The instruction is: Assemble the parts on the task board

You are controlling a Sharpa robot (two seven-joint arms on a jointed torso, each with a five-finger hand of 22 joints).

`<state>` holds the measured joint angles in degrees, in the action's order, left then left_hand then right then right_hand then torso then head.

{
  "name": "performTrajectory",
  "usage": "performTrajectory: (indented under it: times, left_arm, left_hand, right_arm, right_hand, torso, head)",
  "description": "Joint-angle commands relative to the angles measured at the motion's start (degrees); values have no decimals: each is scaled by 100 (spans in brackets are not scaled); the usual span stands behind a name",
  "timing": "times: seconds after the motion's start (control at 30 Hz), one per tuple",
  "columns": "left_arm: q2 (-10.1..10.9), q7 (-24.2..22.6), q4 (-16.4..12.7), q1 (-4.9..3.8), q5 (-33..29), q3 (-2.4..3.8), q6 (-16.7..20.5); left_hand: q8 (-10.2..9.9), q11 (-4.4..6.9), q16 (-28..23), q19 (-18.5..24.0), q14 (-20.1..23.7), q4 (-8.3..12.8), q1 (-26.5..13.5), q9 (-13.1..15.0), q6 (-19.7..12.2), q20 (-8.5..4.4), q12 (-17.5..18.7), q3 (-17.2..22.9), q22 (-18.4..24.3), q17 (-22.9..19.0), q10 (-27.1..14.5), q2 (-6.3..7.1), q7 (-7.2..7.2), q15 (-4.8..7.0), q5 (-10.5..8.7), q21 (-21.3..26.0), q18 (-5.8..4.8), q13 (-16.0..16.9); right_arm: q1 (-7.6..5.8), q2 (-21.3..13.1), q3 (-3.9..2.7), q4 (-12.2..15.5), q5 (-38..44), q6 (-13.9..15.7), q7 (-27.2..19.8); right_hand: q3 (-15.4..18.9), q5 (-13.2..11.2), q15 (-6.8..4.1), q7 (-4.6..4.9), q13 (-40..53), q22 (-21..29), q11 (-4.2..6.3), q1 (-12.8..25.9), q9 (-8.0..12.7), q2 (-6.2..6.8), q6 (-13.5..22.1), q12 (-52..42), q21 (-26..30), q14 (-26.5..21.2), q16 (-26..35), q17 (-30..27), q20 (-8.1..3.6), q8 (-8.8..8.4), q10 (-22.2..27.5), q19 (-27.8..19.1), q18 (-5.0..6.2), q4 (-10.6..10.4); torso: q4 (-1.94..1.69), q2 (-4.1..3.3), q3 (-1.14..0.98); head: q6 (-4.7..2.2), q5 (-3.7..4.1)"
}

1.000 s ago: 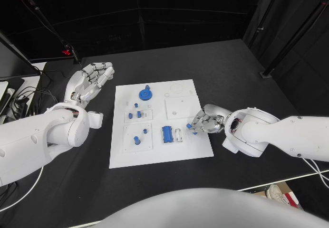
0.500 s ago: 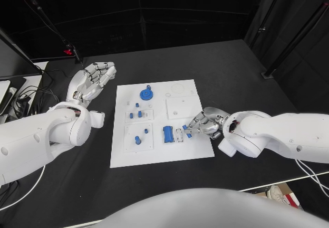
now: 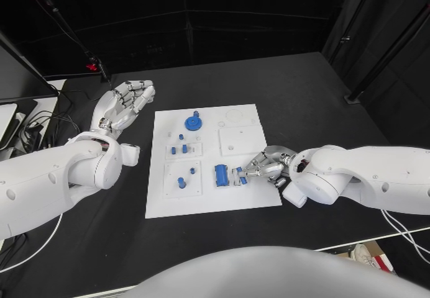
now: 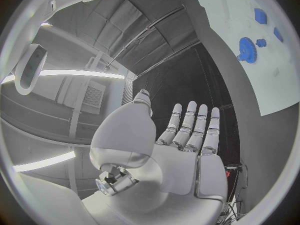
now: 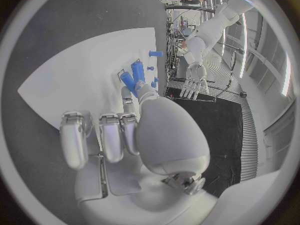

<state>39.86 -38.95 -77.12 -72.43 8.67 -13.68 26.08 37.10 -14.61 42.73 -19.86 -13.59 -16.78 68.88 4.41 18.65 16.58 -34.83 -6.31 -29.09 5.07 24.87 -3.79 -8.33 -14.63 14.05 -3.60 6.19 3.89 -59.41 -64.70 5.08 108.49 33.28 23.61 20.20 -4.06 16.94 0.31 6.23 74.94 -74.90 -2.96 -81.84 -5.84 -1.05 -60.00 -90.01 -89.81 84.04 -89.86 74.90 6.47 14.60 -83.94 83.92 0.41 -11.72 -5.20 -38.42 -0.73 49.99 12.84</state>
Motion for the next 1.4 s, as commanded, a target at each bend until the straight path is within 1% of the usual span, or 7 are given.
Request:
performTrajectory:
  times: [0.03, 0.13, 0.27, 0.3, 0.4, 0.97, 1.4]
  left_arm:
    - [-5, -381, -1, -8, -4, 6, -53]
    - [-5, -380, 0, -8, -4, 6, -54]
    - [-6, -378, 1, -8, -4, 6, -54]
    - [-6, -377, 1, -8, -4, 6, -55]
    - [-7, -376, 0, -8, -4, 6, -55]
    - [-10, -372, -2, -8, -4, 6, -60]
    - [-10, -369, -2, -8, -4, 6, -60]
  left_hand:
    - [28, -2, 20, 14, -40, 6, 4, -5, -39, 14, -30, -29, 5, -5, -23, -73, -852, 1, 20, -20, -102, -8]
    - [28, -2, 20, 14, -40, 6, 4, -5, -39, 14, -30, -29, 5, -5, -23, -73, -852, 1, 20, -20, -102, -8]
    - [28, -2, 20, 14, -40, 6, 4, -5, -39, 14, -30, -29, 5, -5, -23, -73, -852, 1, 20, -20, -102, -8]
    - [28, -2, 20, 14, -40, 6, 4, -5, -39, 14, -30, -29, 5, -5, -23, -73, -852, 1, 20, -20, -102, -8]
    - [30, -1, 23, 17, -41, 7, 6, -7, -40, 14, -33, -32, 9, -8, -23, -77, -853, 1, 21, -19, -102, -9]
    - [30, -1, 23, 17, -41, 7, 6, -7, -40, 14, -33, -32, 9, -8, -23, -77, -853, 1, 21, -19, -102, -9]
    - [32, -1, 25, 19, -42, 7, 8, -8, -41, 14, -36, -35, 11, -11, -23, -80, -853, 2, 22, -19, -102, -9]
  right_arm:
    - [-8, 19, -3, 9, -206, 66, -149]
    - [-8, 30, -3, 5, -209, 135, -194]
    - [-8, 40, -3, 0, -212, 183, -205]
    - [-8, 47, -3, -3, -212, 180, -184]
    - [-8, 63, -3, -10, -197, 160, -106]
    - [-8, 146, -3, -10, 456, 50, 408]
    - [-8, 189, -3, -9, 623, 25, 470]
  right_hand:
    - [6, 18, -27, 6, 1506, -1510, 26, 70, -7, -1, -36, 1, -19, 596, -14, 1510, -9, -39, -606, 608, -41, -32]
    - [21, 18, -28, 6, 1506, -1510, 27, 95, -6, -1, -54, 1, -19, 596, -14, 1510, -10, -52, -606, 608, -41, -47]
    - [38, 18, -29, 5, 1506, -1510, 28, 126, -5, -2, -72, 1, -19, 596, -14, 1510, -11, -68, -606, 608, -41, -68]
    - [48, 20, -30, 6, 1506, -1510, 28, 145, -4, -4, -79, 1, -19, 596, -14, 1510, -11, -78, -606, 608, -41, -81]
    - [69, 21, -30, 8, 1506, -1510, 27, 180, 0, -5, -87, 1, -19, 596, -14, 1510, -12, -100, -606, 608, -41, -106]
    - [146, -26, -30, 15, 1506, -1510, 22, 279, 12, -10, -113, 1, -19, 596, -14, 1510, -12, -176, -606, 608, -41, -185]
    - [161, -55, -30, 14, 1506, -1510, 21, 291, 14, -15, -124, 1, -19, 596, -14, 1510, -12, -193, -606, 608, -41, -199]
  torso:
    - [10, 1, -3]
    - [-2, 0, -3]
    - [3, -2, -5]
    - [7, -1, -3]
    - [5, -2, 0]
    - [4, 0, -2]
    - [3, 1, -1]
  head:
    - [1, -8]
    - [1, 8]
    - [1, -12]
    - [1, -18]
    - [1, -12]
    - [1, -17]
    - [1, -27]
